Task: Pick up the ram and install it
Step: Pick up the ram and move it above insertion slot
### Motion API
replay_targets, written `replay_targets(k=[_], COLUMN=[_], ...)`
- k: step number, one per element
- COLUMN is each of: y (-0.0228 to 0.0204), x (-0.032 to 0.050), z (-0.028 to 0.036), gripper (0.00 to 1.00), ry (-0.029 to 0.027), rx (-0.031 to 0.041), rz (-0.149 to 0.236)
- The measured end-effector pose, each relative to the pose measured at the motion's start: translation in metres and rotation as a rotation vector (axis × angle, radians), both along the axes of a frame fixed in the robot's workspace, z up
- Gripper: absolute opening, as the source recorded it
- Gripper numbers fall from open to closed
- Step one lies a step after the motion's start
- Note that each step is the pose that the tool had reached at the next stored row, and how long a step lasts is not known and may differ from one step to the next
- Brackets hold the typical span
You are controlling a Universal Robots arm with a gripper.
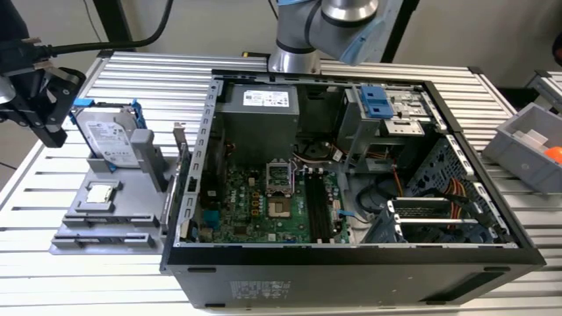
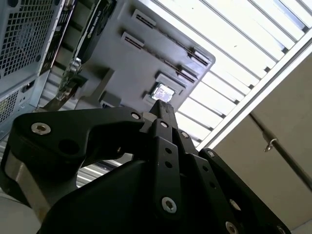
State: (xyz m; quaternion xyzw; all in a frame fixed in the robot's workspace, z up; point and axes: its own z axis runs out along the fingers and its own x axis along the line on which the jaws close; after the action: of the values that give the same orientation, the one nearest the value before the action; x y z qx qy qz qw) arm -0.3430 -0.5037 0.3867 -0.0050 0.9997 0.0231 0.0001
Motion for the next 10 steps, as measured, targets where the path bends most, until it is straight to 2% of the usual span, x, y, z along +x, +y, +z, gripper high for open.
replay_targets(k=[10], y=[-0.0123], x=[0.0000], z=[-0.0001], gripper=[0.00], ry=[0.0000], rx=[0.0000], rz=[0.000])
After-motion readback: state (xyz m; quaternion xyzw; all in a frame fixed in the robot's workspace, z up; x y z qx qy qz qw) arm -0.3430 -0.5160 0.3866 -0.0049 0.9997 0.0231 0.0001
